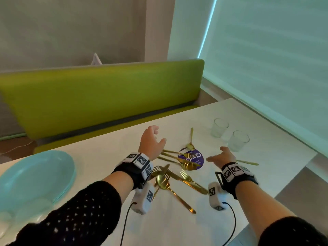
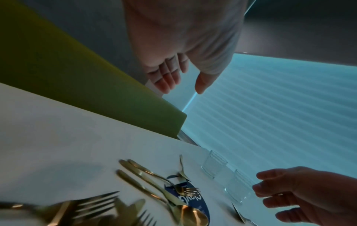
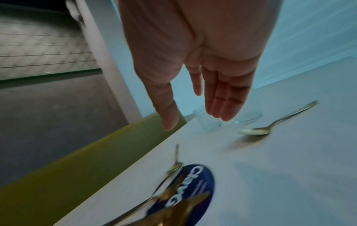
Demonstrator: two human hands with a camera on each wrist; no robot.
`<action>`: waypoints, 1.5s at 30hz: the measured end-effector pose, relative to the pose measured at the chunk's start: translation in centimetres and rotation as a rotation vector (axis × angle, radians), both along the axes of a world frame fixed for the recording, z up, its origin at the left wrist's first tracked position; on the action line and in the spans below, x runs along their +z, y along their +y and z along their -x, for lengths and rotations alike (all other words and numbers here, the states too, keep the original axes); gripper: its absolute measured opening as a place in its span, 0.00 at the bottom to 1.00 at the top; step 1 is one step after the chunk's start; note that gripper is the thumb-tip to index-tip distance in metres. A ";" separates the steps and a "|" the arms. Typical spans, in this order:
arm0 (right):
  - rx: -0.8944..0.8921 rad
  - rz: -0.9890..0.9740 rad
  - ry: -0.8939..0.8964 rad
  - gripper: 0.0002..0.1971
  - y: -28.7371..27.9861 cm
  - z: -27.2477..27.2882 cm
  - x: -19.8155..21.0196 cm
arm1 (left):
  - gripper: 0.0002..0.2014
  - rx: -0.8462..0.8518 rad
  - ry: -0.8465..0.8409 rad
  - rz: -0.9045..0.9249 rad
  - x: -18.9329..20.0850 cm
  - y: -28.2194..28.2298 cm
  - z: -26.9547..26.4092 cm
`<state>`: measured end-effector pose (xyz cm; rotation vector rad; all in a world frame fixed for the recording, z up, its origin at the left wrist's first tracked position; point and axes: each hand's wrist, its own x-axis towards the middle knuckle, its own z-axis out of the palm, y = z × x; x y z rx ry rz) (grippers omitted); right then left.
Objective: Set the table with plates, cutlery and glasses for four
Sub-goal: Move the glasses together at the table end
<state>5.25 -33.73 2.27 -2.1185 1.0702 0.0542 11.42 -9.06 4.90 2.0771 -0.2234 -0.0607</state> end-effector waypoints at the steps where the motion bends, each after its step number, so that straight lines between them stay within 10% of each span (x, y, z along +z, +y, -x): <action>1: -0.041 0.001 0.002 0.42 -2.1 -0.2 -0.3 | 0.24 -0.012 0.014 -0.009 -0.3 -1.7 -0.8; 12: -0.328 -0.024 -0.055 0.46 -17.8 -4.6 -4.8 | 0.19 -0.040 0.156 -0.082 -3.6 -14.1 -7.8; 29: -0.373 -0.004 -0.258 0.38 -18.9 -8.1 -8.9 | 0.20 -0.106 0.266 -0.075 -5.8 -17.8 -10.6; 45: 0.310 -0.185 -0.378 0.37 -10.4 -10.8 -3.7 | 0.49 -0.363 0.164 -0.023 -6.1 -21.1 -8.6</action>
